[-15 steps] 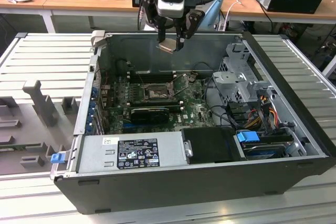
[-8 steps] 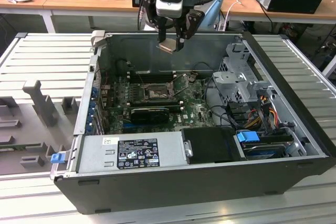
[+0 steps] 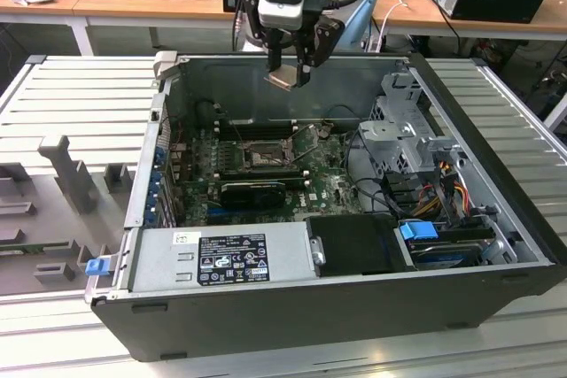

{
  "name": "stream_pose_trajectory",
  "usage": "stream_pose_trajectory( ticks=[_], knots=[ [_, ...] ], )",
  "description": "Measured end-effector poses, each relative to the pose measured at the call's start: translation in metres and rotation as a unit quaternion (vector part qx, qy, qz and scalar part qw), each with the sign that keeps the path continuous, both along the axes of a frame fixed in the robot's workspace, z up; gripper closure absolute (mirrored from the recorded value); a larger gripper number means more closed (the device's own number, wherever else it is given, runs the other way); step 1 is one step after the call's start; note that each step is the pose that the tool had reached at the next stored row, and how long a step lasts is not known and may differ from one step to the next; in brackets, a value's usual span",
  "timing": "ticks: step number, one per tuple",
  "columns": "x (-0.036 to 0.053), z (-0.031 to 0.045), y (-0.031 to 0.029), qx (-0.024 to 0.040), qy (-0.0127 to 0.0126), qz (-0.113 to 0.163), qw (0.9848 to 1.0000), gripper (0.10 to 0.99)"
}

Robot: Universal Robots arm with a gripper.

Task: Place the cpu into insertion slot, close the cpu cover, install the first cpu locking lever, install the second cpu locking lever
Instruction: 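Place the cpu into insertion slot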

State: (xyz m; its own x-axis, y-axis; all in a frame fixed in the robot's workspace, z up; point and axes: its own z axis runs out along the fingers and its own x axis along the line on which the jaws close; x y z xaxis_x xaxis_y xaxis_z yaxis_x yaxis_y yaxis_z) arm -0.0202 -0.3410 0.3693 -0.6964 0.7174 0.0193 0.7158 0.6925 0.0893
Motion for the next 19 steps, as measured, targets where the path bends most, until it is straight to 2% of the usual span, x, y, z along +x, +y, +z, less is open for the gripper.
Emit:
stream_pose_trajectory(
  ticks=[3, 8, 10, 14, 19],
  knots=[
    [0.0000, 0.0000, 0.0000, 0.0000, 0.0000, -0.007, 1.0000, 0.561],
    [0.0000, -0.0005, 0.0000, 0.0001, 0.0000, -0.038, 0.9993, 0.561],
    [0.0000, -0.0008, 0.0000, 0.0000, 0.0000, -0.049, 0.9988, 0.561],
    [-0.0002, -0.0020, 0.0000, 0.0000, 0.0000, -0.083, 0.9965, 0.561],
    [-0.0036, -0.0030, 0.0001, 0.0001, 0.0000, -0.092, 0.9957, 0.561]
  ],
)
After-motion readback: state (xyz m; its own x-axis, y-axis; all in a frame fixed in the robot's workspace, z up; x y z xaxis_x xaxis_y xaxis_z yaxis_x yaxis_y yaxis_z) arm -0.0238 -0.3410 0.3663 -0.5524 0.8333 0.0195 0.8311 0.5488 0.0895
